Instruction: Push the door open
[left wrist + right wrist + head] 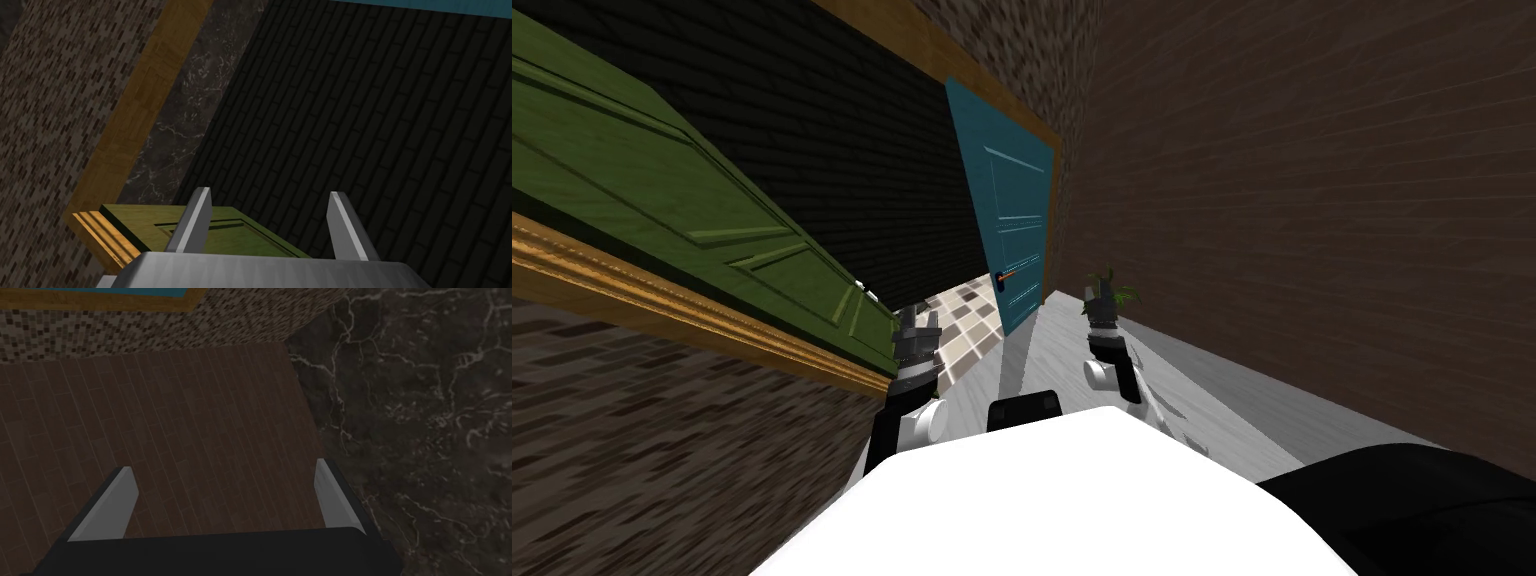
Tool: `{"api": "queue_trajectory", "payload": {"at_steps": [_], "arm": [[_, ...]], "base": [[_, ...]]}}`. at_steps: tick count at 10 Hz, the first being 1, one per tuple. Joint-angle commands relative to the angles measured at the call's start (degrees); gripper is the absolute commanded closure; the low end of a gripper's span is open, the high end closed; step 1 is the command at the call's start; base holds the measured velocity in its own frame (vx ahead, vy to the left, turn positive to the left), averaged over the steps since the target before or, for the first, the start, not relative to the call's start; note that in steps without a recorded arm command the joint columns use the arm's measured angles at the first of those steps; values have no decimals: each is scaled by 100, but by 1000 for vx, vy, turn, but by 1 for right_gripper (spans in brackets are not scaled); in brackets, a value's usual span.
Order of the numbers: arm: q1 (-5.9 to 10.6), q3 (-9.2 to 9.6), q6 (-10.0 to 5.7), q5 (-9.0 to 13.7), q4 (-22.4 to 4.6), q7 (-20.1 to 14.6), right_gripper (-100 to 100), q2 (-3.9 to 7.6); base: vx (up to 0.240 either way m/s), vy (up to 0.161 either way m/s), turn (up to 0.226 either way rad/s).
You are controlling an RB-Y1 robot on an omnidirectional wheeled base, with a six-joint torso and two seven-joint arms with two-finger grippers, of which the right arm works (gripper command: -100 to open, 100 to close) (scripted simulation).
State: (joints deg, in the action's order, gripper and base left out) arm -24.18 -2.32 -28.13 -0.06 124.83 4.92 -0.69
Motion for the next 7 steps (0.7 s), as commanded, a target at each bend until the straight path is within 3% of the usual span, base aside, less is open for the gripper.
{"api": "queue_trajectory", "payload": {"at_steps": [1,7], "arm": [[113,38,39,-3,-201,-45,-100,50],[583,251,179,-39,-1016,-207,-100,198]], "base": [[91,-32,82],[90,-42,90]]}}
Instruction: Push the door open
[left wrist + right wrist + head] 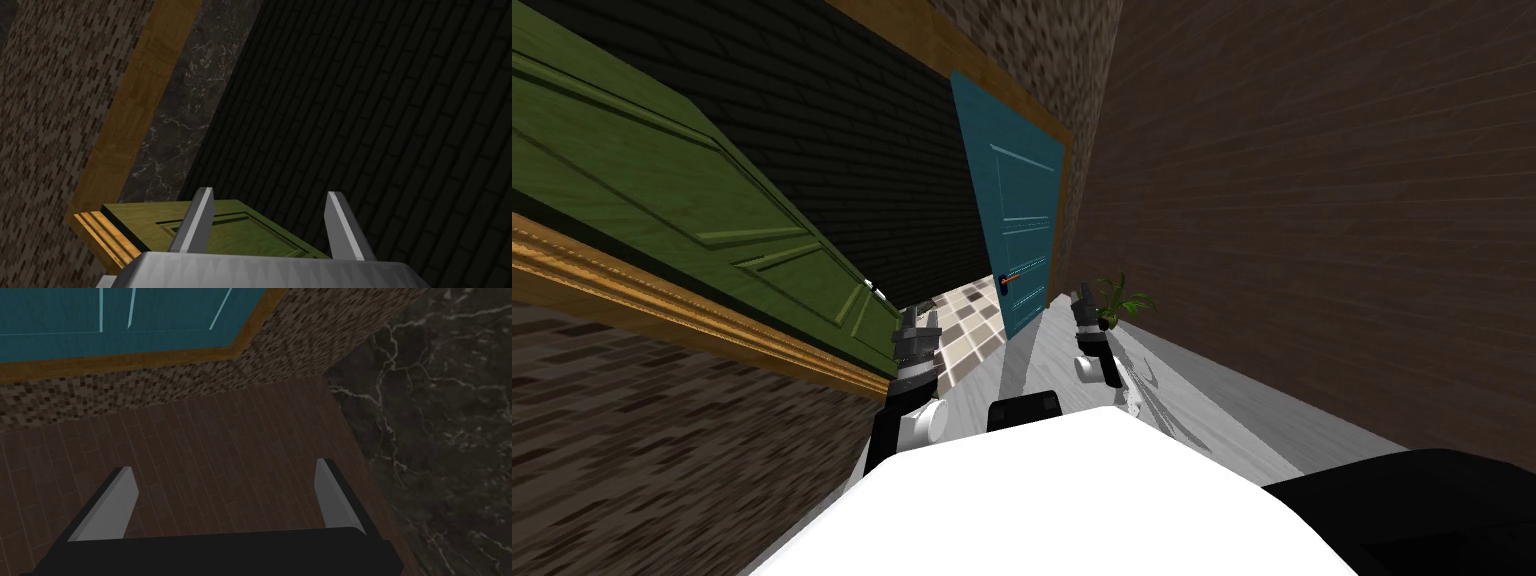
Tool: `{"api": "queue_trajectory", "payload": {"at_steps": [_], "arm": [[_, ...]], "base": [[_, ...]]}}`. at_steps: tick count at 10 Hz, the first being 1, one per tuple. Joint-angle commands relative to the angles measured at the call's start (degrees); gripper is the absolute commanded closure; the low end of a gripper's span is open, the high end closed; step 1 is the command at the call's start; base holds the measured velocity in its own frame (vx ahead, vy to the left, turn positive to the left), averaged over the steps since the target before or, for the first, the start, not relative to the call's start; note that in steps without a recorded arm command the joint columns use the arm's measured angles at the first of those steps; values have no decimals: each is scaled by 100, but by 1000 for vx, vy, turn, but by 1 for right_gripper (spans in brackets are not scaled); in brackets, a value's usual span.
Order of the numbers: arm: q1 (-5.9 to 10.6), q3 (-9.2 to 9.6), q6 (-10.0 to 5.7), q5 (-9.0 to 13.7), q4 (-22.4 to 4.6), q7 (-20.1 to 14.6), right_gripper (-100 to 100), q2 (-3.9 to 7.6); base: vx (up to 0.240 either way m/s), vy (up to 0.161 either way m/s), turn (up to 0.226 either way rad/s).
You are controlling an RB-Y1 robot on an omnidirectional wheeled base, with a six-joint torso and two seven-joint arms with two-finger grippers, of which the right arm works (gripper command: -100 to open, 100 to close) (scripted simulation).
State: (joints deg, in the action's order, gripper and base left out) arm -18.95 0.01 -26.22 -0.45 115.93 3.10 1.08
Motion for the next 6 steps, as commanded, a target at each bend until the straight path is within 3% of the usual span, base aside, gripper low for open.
{"api": "queue_trajectory", "payload": {"at_steps": [1,6], "arm": [[151,59,16,-7,-286,-57,-100,42],[623,272,156,-44,-1119,-220,-100,138]], "base": [[95,-46,95],[92,-67,108]]}}
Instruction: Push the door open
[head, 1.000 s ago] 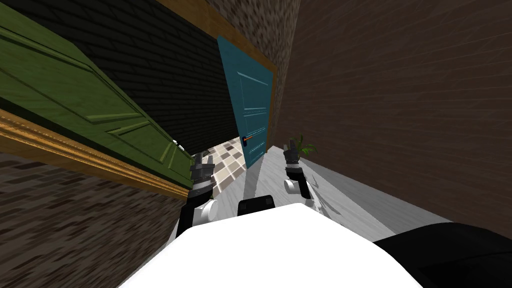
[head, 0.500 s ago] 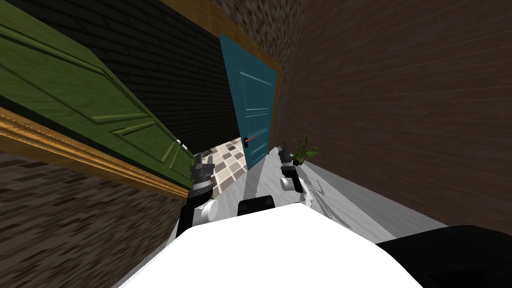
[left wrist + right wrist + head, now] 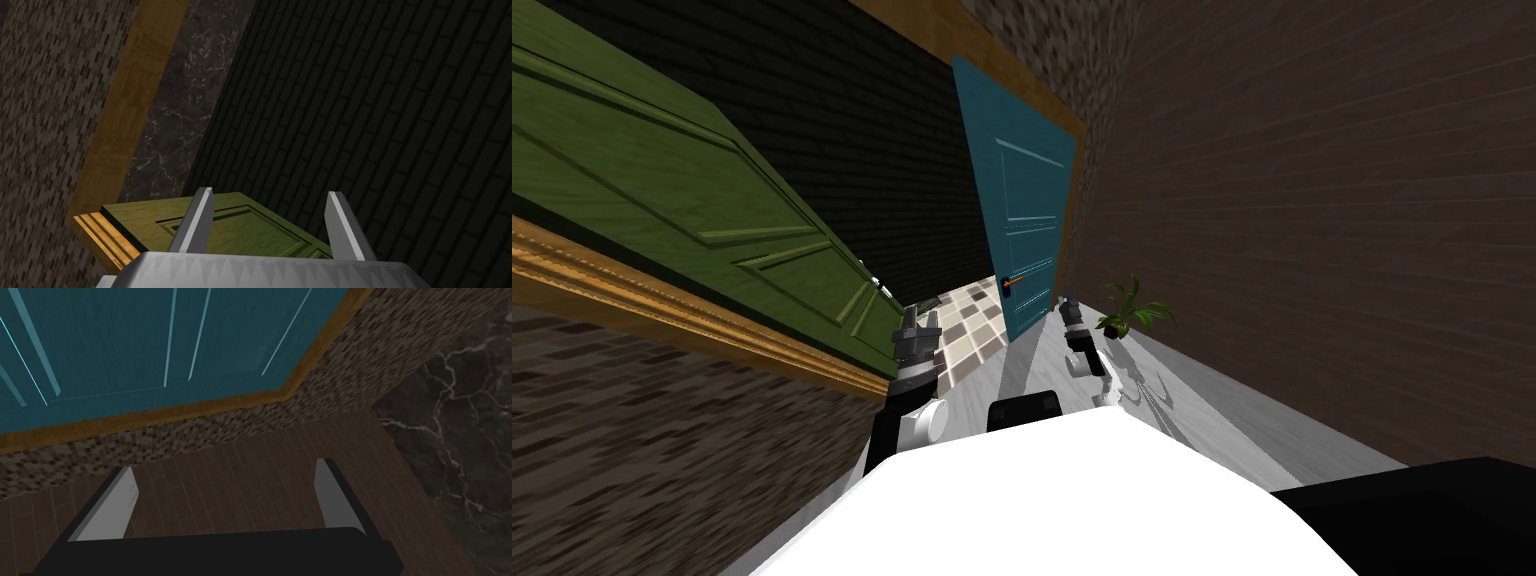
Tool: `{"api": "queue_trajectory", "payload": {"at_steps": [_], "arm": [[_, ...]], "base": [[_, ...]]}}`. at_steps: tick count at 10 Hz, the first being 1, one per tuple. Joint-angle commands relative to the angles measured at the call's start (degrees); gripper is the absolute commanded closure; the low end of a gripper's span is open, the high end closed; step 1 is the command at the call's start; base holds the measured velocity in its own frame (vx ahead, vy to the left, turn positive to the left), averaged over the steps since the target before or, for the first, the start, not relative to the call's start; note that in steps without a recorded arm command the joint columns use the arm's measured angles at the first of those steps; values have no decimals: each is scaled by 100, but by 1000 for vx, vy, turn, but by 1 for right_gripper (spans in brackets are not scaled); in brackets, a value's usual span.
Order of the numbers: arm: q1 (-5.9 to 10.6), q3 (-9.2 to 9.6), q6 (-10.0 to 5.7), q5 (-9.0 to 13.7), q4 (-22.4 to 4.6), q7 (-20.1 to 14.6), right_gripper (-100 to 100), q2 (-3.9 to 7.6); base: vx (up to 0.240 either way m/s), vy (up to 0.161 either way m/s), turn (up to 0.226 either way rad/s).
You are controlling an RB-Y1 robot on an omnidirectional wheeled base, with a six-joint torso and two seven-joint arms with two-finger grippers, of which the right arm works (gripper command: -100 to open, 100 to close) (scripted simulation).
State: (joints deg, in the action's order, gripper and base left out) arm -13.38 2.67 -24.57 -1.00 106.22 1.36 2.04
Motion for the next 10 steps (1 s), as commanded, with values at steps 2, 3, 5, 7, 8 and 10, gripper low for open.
{"api": "queue_trajectory", "payload": {"at_steps": [2,3,5,7,8,10], "arm": [[164,50,20,3,-331,-80,-100,60],[264,95,50,-5,-499,-115,-100,72],[364,140,80,-13,-683,-149,-100,85],[563,230,140,-28,-1035,-218,-100,106],[663,276,170,-36,-1211,-253,-100,114],[862,365,229,-51,-1561,-322,-100,127]], "base": [[47,-37,50],[71,-46,113],[56,-38,58],[73,-64,116],[78,-85,132],[95,-73,118]]}}
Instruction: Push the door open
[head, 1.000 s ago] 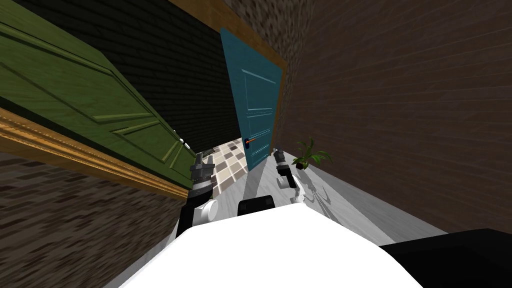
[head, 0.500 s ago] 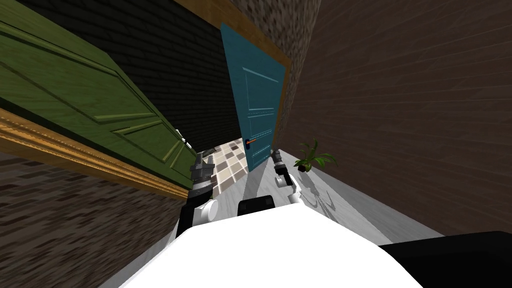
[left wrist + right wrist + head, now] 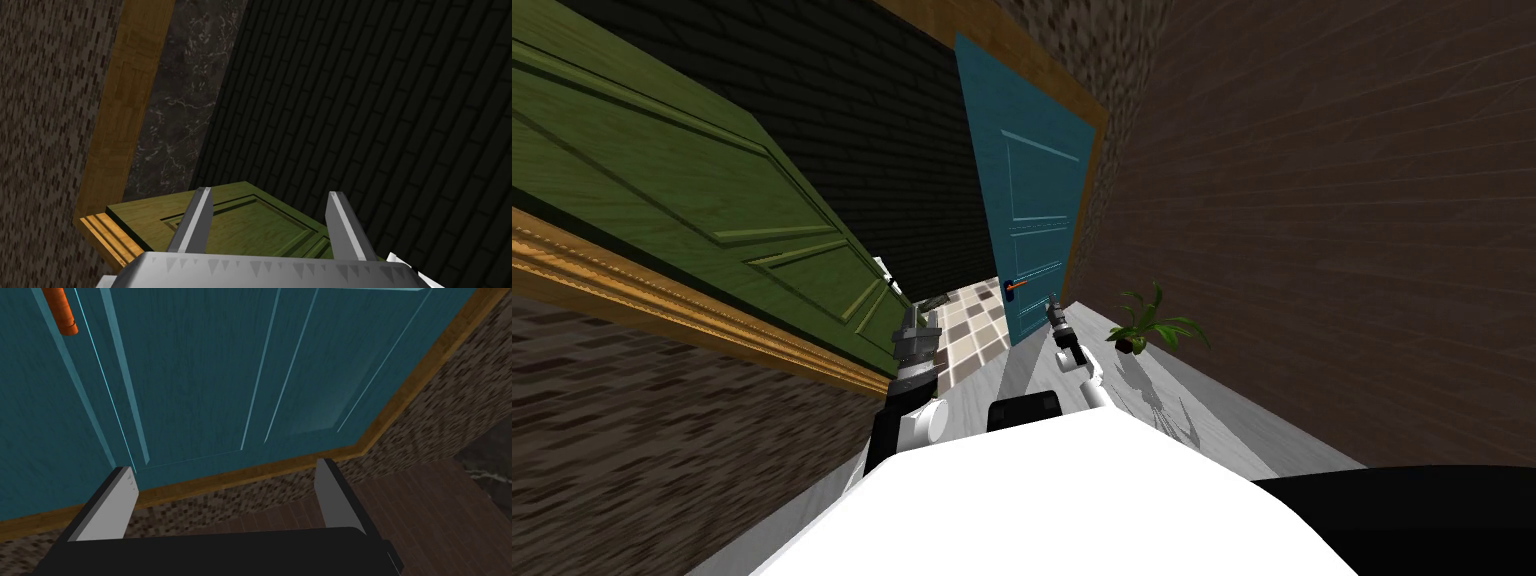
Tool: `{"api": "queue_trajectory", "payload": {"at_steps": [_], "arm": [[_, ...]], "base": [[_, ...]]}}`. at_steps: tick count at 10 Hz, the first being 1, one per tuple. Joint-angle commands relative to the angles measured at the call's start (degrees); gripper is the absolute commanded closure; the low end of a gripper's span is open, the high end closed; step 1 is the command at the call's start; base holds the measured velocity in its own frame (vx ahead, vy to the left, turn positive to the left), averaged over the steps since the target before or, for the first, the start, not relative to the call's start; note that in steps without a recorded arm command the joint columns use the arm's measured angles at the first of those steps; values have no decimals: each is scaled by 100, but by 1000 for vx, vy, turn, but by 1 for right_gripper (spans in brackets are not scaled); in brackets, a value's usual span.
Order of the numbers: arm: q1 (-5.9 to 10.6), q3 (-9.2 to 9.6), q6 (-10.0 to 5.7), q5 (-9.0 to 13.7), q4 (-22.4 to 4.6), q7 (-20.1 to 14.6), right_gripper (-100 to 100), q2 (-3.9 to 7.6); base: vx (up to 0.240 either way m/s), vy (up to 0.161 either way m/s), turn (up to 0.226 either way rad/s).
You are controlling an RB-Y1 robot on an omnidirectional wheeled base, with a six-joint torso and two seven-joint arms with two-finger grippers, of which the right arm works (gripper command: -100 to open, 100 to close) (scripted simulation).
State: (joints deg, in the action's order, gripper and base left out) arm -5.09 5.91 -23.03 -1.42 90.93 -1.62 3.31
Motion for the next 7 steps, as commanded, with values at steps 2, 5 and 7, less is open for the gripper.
{"api": "queue_trajectory", "payload": {"at_steps": [2,5,7], "arm": [[227,130,133,-24,-374,-92,-100,5],[507,257,216,-46,-846,-189,-100,5],[599,298,244,-53,-1029,-221,-100,3]], "base": [[87,-71,103],[72,-80,108],[52,-45,56]]}}
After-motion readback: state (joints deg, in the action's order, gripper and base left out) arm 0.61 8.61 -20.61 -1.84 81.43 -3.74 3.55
